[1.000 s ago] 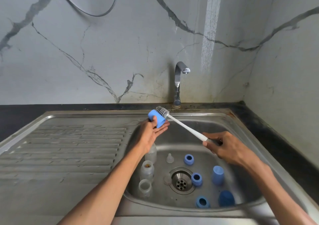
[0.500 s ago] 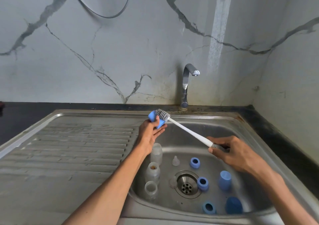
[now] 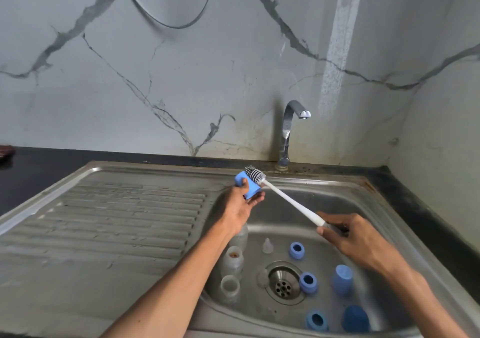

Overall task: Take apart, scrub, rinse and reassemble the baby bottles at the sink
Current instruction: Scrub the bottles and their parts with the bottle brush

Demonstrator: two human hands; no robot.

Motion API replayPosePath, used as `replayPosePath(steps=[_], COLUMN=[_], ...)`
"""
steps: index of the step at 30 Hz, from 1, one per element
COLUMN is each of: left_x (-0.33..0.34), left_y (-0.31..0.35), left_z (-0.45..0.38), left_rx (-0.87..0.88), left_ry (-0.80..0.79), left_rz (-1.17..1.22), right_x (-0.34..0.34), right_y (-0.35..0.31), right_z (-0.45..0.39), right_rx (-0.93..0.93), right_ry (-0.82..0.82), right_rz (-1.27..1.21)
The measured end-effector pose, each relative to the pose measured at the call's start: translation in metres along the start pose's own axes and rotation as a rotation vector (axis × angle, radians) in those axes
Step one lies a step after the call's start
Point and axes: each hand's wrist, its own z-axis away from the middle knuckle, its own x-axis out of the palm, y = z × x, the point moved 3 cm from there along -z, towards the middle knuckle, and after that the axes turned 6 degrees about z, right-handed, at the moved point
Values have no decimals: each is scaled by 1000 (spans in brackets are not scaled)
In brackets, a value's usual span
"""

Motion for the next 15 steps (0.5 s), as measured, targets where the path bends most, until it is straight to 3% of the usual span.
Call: replayPosePath(steps=[3, 9, 15], left_x=[-1, -15, -1], left_y=[3, 20, -1], left_z=[-5, -12, -1], left_rx=[20, 33, 5], left_ry=[42, 117, -73], left_rz=[-40, 150, -162], right_x=[-1, -3, -3], right_y=[3, 5, 1], right_z=[-2, 2, -1], right_rx=[14, 3, 12], right_ry=[14, -64, 40], right_rz=[-10, 18, -22])
